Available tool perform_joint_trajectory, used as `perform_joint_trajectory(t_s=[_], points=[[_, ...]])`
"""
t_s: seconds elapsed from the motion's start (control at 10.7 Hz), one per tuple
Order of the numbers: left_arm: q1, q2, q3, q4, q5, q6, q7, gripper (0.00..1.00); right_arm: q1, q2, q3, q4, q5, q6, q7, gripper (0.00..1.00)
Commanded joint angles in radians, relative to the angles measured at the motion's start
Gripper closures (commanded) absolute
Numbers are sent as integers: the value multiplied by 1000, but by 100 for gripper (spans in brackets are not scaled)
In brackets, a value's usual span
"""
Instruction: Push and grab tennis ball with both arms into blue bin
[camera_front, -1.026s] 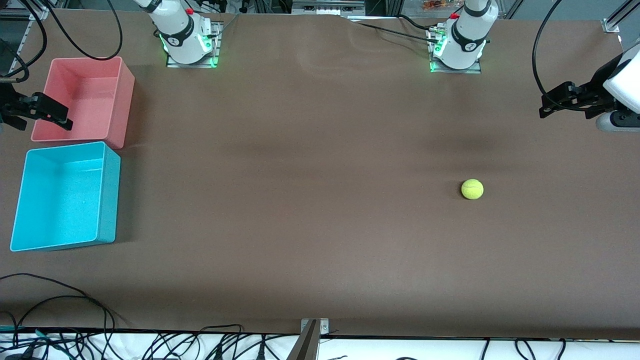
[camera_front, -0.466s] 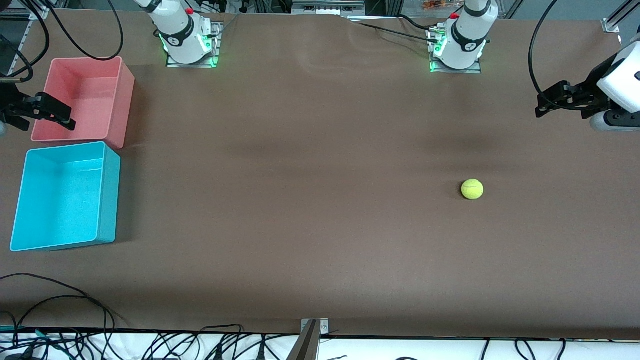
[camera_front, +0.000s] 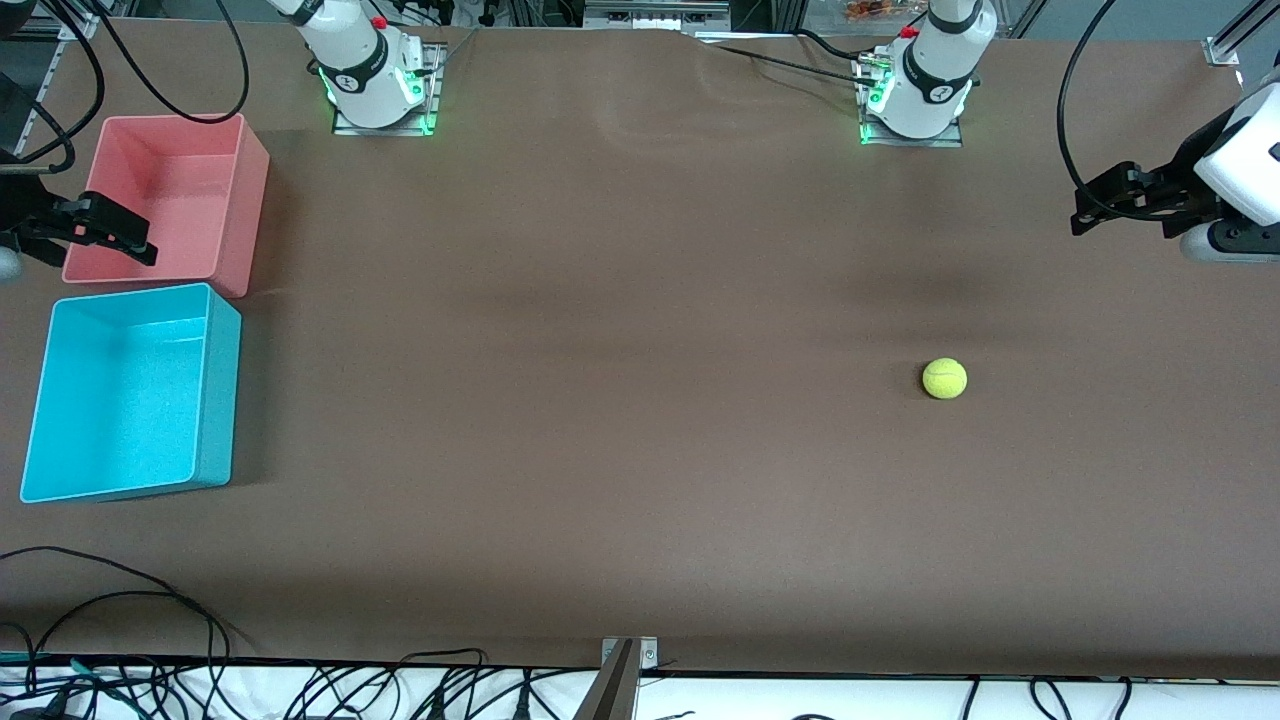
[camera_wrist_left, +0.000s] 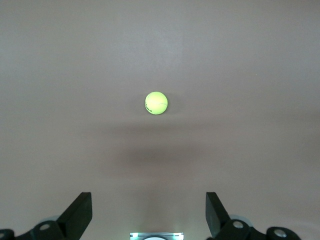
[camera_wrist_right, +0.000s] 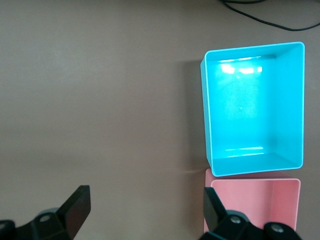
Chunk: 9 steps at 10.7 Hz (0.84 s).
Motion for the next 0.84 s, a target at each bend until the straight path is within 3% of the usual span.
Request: perform_joint_trajectory(t_s=[0.0,0.75], points=[[-5,5,-1,17,24,-4,-4,0,-5,6,-1,13,16,0,-7,0],[1,-9,-7,1,24,25,-1,0,29,6,8,7,10,6,-1,0]])
